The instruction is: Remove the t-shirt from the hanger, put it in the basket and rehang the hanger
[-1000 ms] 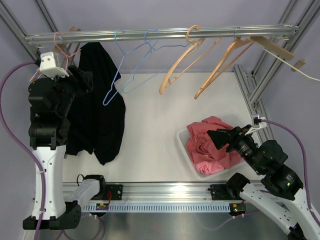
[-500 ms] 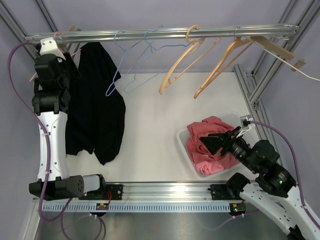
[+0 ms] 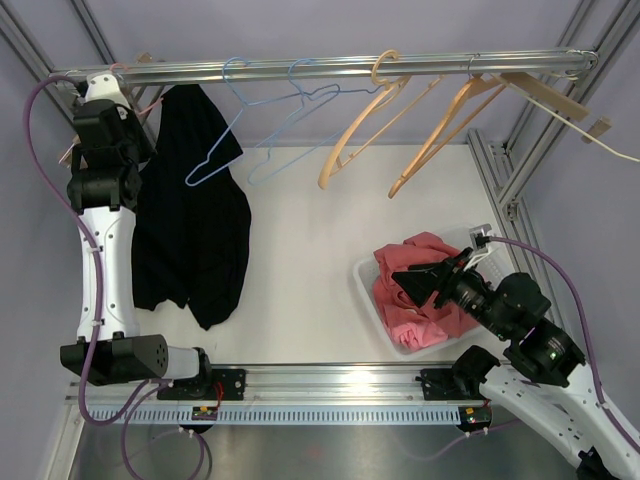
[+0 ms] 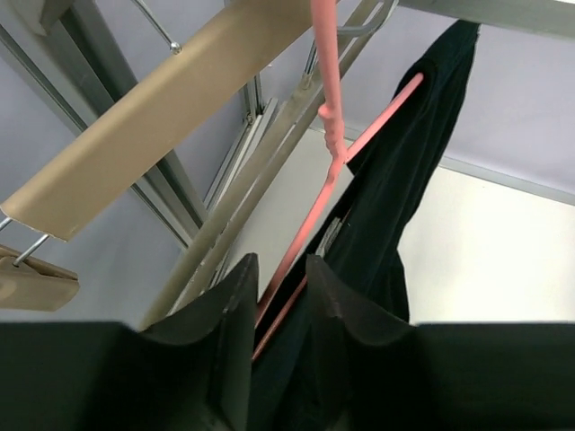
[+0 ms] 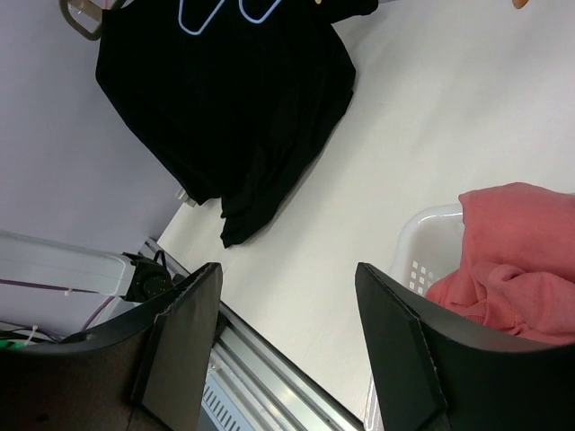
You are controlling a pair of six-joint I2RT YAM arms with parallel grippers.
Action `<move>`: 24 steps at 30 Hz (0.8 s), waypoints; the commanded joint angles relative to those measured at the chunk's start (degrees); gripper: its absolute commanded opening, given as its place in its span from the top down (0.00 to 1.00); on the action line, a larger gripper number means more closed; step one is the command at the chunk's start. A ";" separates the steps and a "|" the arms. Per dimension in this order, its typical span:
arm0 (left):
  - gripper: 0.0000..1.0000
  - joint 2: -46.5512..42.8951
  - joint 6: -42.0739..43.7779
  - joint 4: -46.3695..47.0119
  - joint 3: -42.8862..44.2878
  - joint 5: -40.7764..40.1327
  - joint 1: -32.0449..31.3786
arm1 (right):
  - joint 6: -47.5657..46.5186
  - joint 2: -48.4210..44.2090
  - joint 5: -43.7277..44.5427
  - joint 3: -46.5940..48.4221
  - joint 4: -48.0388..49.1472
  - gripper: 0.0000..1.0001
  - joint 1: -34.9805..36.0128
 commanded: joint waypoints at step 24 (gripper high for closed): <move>1.00 -8.96 -12.03 10.78 0.72 19.79 0.21 | -0.04 2.89 -8.21 5.40 4.35 0.30 -0.21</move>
